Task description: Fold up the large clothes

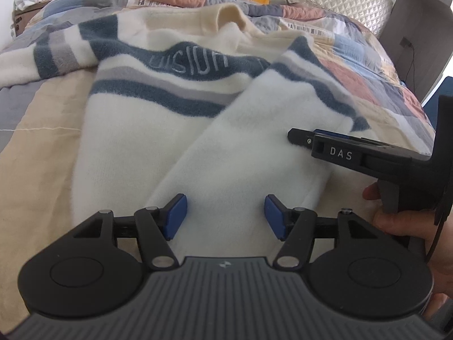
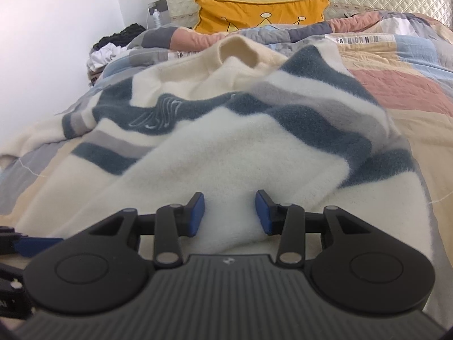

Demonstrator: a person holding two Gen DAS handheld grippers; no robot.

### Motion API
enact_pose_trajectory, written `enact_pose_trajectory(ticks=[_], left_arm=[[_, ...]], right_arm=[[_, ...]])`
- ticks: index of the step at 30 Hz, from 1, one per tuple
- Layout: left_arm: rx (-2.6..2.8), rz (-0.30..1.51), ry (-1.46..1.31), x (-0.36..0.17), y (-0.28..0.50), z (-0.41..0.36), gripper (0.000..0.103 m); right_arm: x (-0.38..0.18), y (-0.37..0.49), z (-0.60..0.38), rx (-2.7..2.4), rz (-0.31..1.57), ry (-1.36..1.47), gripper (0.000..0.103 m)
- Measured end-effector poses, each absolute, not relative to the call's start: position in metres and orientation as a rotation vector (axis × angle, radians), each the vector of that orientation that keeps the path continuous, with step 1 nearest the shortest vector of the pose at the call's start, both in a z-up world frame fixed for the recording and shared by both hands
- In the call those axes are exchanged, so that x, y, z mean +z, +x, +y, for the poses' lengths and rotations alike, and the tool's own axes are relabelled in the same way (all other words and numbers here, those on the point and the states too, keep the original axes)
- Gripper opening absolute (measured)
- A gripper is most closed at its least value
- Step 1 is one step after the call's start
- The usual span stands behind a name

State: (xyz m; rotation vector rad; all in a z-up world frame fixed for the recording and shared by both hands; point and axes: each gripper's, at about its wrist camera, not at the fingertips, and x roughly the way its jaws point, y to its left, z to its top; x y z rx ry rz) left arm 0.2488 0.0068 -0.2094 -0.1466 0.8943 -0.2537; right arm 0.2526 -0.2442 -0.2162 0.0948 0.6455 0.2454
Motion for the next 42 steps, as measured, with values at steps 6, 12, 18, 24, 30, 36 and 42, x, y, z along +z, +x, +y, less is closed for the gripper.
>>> enact_pose_trajectory(ticks=[6, 12, 18, 24, 30, 36, 42], left_arm=[[-0.264, 0.823, -0.25, -0.181, 0.238, 0.031, 0.067], [-0.153, 0.77, -0.439, -0.153, 0.221, 0.086, 0.067], [-0.062, 0.802, -0.699, -0.16, 0.207, 0.143, 0.067], [-0.028, 0.838, -0.771, -0.179, 0.205, 0.156, 0.067], [-0.014, 0.881, -0.797, -0.199, 0.211, 0.151, 0.067], [-0.016, 0.898, -0.802, -0.205, 0.214, 0.148, 0.067], [-0.02, 0.91, -0.799, -0.208, 0.217, 0.145, 0.067]], right_arm=[[-0.21, 0.238, -0.247, 0.241, 0.604, 0.103, 0.043], [-0.182, 0.204, -0.249, 0.25, 0.566, 0.179, 0.046], [-0.165, 0.162, -0.22, 0.44, 0.594, 0.183, 0.046], [-0.172, 0.133, -0.175, 0.589, 0.682, 0.163, 0.046], [-0.183, 0.114, -0.144, 0.701, 0.709, 0.123, 0.067], [-0.194, 0.12, -0.133, 0.722, 0.76, 0.072, 0.067], [-0.201, 0.114, -0.12, 0.716, 0.813, -0.094, 0.031]])
